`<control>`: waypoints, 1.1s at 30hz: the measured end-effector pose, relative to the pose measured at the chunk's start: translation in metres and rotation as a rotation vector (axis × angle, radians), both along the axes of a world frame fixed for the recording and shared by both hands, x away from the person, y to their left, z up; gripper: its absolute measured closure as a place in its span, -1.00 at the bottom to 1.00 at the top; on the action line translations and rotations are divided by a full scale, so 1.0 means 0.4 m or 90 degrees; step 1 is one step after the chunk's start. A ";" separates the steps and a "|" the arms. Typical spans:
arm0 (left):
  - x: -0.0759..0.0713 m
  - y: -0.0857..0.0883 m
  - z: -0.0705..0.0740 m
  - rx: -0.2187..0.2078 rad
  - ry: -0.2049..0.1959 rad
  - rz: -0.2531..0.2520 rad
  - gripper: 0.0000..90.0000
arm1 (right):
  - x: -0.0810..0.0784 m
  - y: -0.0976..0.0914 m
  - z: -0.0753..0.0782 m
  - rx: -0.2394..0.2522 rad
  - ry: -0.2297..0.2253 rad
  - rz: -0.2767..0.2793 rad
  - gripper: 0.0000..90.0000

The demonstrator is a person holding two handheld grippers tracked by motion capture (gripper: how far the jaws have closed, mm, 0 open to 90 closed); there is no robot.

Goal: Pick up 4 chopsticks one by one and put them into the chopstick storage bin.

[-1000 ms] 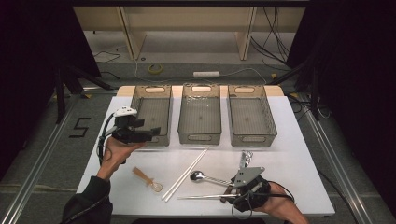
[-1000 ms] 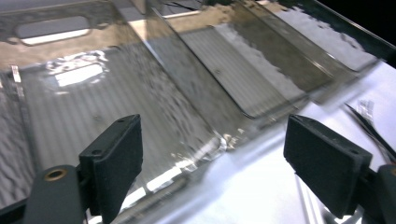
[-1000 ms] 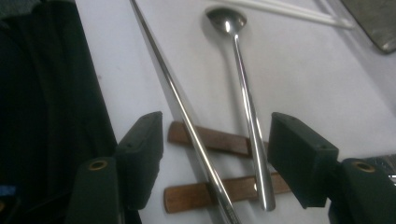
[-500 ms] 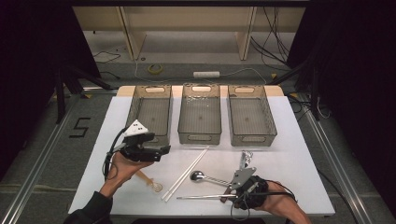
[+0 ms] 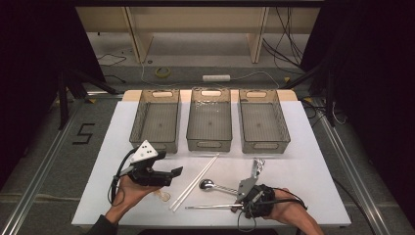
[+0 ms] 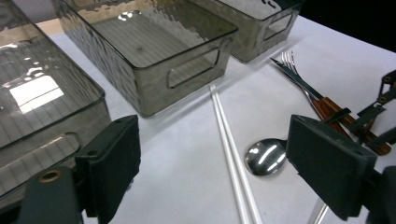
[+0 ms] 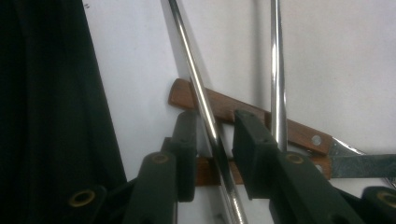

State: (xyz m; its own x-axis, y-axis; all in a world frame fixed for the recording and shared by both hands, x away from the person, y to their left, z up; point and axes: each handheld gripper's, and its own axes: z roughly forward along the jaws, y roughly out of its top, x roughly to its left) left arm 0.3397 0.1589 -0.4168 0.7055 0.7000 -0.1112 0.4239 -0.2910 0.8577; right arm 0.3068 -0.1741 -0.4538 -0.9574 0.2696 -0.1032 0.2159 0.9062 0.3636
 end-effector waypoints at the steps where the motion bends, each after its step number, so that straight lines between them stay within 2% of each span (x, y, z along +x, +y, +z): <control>1: -0.003 -0.002 -0.001 -0.003 0.000 -0.001 -0.61 | 0.000 0.002 0.000 -0.003 0.002 -0.003 0.62; 7: -0.017 -0.007 -0.010 0.008 0.003 -0.015 -0.61 | 0.002 0.009 -0.006 -0.025 0.002 0.009 0.70; 12: -0.020 -0.011 -0.013 0.008 0.007 -0.017 -0.61 | 0.003 0.012 -0.008 -0.033 0.000 0.029 0.77; 17: -0.022 -0.019 -0.019 0.021 0.009 -0.030 -0.61 | 0.005 0.010 -0.007 -0.037 -0.003 0.046 0.84; 18: -0.022 -0.020 -0.021 0.022 0.008 -0.030 -0.61 | 0.003 0.011 -0.006 -0.036 0.000 0.040 0.85; 22: -0.023 -0.025 -0.022 0.025 0.006 -0.035 -0.61 | 0.005 0.008 -0.004 -0.043 -0.009 0.065 0.87; 25: -0.024 -0.028 -0.023 0.029 0.008 -0.042 -0.61 | 0.003 0.006 0.001 -0.041 -0.012 0.063 0.88; 30: -0.028 -0.044 -0.027 0.035 0.009 -0.057 -0.61 | 0.002 0.000 0.013 -0.032 -0.023 0.079 0.89; 33: -0.031 -0.059 -0.029 0.045 0.010 -0.076 -0.61 | -0.001 -0.003 0.024 -0.027 -0.028 0.083 0.89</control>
State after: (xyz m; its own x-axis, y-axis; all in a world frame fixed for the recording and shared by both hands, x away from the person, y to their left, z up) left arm 0.3272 0.1354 -0.4286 0.7823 0.6182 -0.0765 0.3961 -0.3989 0.8271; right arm 0.3065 -0.1752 -0.4443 -0.9783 0.1382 -0.1546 0.0806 0.9404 0.3304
